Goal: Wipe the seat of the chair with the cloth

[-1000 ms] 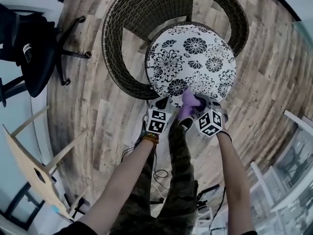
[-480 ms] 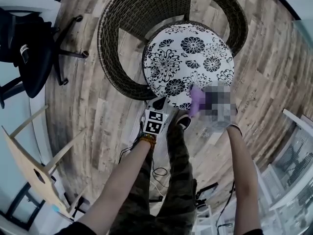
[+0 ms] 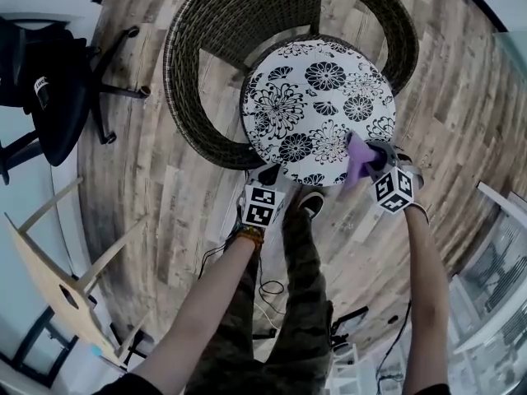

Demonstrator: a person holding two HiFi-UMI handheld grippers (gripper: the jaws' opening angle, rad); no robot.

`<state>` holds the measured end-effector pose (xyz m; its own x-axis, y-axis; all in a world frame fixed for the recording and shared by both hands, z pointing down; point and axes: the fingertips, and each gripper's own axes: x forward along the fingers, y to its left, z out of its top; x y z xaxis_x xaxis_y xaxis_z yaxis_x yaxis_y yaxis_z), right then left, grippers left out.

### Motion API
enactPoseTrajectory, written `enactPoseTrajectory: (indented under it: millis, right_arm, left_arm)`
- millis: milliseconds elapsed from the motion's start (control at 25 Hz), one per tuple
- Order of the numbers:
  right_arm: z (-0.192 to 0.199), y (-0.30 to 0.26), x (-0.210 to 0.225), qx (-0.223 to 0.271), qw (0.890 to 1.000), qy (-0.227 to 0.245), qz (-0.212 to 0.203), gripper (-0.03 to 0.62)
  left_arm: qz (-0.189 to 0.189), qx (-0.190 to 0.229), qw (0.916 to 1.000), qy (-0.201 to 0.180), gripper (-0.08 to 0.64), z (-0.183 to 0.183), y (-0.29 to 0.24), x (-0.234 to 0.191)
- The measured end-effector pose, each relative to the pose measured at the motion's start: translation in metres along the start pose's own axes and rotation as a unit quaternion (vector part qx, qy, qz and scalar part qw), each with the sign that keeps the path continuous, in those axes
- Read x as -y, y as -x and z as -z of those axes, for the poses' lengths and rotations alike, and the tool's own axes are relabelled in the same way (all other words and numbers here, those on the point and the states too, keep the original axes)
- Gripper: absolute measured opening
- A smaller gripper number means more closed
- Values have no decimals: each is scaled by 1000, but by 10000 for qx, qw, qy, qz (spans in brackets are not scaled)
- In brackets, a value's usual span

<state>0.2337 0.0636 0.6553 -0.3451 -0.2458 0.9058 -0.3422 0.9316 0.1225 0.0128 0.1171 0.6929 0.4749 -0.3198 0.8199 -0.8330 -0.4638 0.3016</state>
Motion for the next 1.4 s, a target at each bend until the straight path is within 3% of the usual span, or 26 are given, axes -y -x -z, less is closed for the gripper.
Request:
enactPoseTrajectory:
  millis: [160,280,400,480,520,680,880,960,1120,1160,1240,1320,1400]
  right_arm:
    - [24,10,27,-283,9987,-201,368,109]
    - [57,21,54,-806,9910,-615,878,107]
    - [85,43,84,-1100,9684,-1643,1521,101]
    - [71,61,98,-708,9501,-2366,1907,101]
    - [56,69,102,-452,9451,-2506,2047,101]
    - [-25,94,94,413,9449,-2181,2405,101]
    - [-139,139,82,1576,9340,-1442,2865,101]
    - [-169,162,81,1767,9208,-1144,3283,101]
    - [-202,216,95,2190,8728,-1069,4228,101]
    - [-211,224,97,2416,8669,-1098,4220,100]
    - [-229,215,92,2903,8731,-1209,3725,100]
    - [-240,178,69,3189,8989,-1428,2642,100]
    - [-233,121,27,2787,9335,-1985,1075,100]
  left_arm:
    - [41,-55,10000,7,17,2,1,1]
    - [56,-28,10000,-75,17,1,2,1]
    - [43,8,10000,-72,17,-1,0,1]
    - [27,2,10000,-51,17,-2,0,0]
    - [26,-12,10000,-35,17,-2,1,0]
    - [30,-7,10000,8,17,-3,1,2]
    - [21,7,9999,115,17,-3,1,3]
    - [38,-21,9999,123,17,-2,1,4]
    - [75,-47,9999,148,17,-3,0,7]
    - [74,-43,9998,158,17,-3,0,6]
    - [71,-48,9998,183,17,-2,0,4]
    - [94,-85,9997,222,17,0,1,5]
    - [116,-110,9996,241,17,1,1,7]
